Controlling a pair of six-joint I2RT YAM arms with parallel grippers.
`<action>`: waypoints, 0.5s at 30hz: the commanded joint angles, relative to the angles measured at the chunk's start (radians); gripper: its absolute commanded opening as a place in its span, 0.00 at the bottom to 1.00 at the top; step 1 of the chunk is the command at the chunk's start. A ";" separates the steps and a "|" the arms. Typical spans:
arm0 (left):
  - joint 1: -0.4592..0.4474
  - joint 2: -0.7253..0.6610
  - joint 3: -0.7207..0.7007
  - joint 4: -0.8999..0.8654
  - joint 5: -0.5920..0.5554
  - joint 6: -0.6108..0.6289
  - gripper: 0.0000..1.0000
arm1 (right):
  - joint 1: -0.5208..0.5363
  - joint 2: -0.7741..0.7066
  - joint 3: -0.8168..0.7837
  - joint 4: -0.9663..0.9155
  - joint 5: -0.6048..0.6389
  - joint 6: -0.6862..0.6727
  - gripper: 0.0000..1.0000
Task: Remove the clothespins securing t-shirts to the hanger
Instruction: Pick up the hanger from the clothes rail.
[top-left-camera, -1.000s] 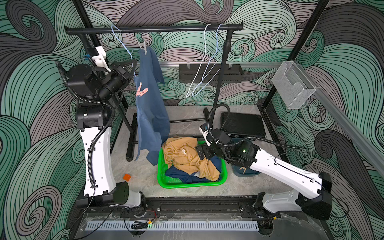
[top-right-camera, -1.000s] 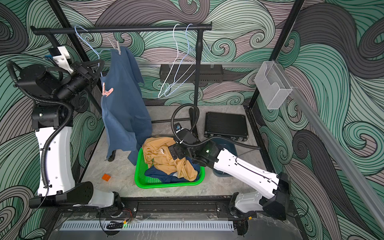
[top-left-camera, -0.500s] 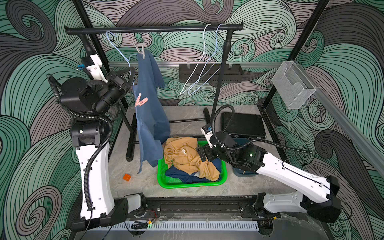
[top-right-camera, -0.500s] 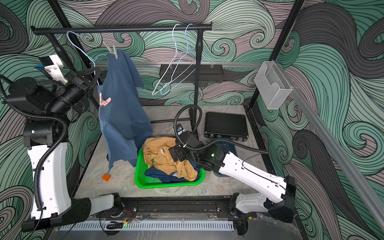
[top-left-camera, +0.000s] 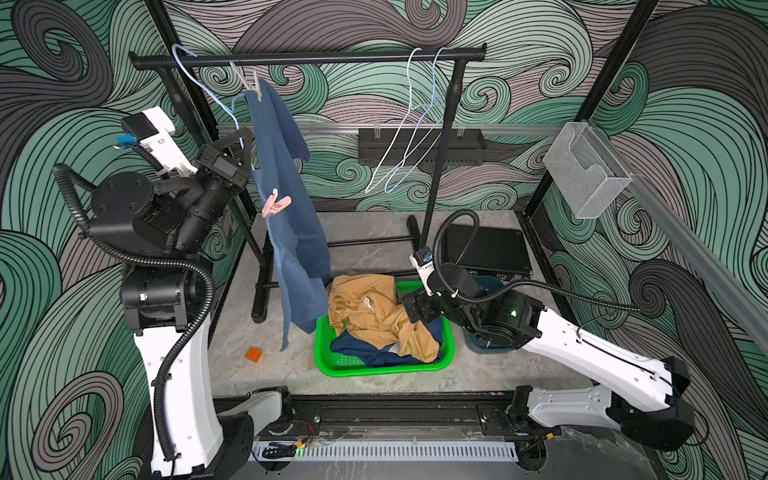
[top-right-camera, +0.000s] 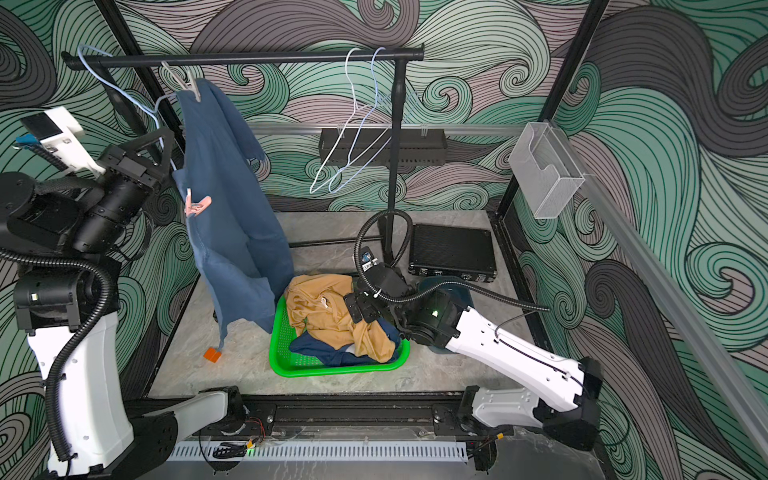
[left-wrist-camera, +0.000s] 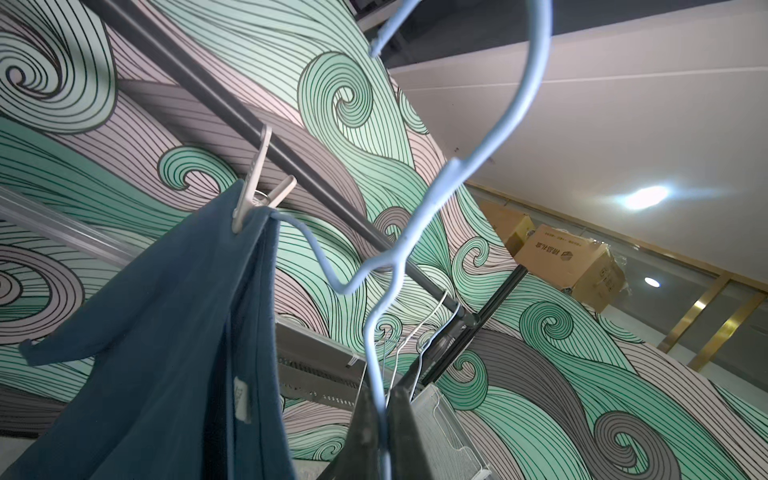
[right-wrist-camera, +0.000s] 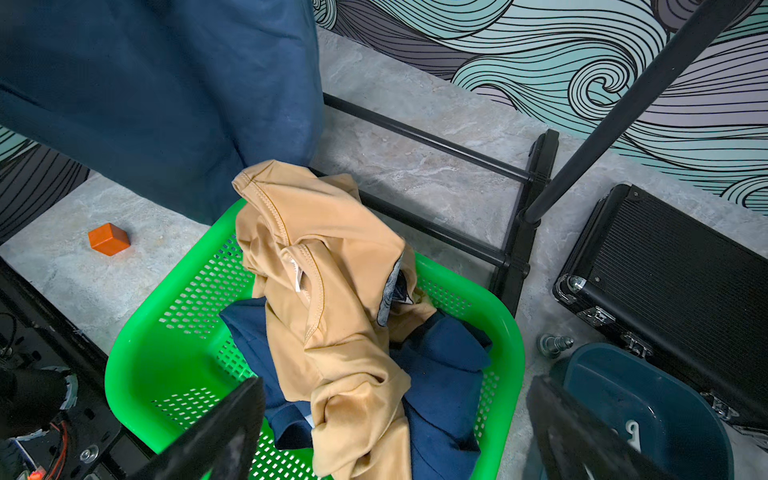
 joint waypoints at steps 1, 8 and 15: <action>-0.028 0.003 0.064 0.117 -0.040 0.009 0.00 | 0.004 -0.031 0.005 -0.018 0.039 0.001 0.99; -0.121 0.010 0.082 0.111 -0.033 0.013 0.00 | 0.004 -0.076 0.030 -0.043 0.092 -0.031 0.99; -0.224 -0.053 -0.104 0.119 -0.026 0.031 0.00 | 0.004 -0.138 0.069 -0.059 0.136 -0.092 0.99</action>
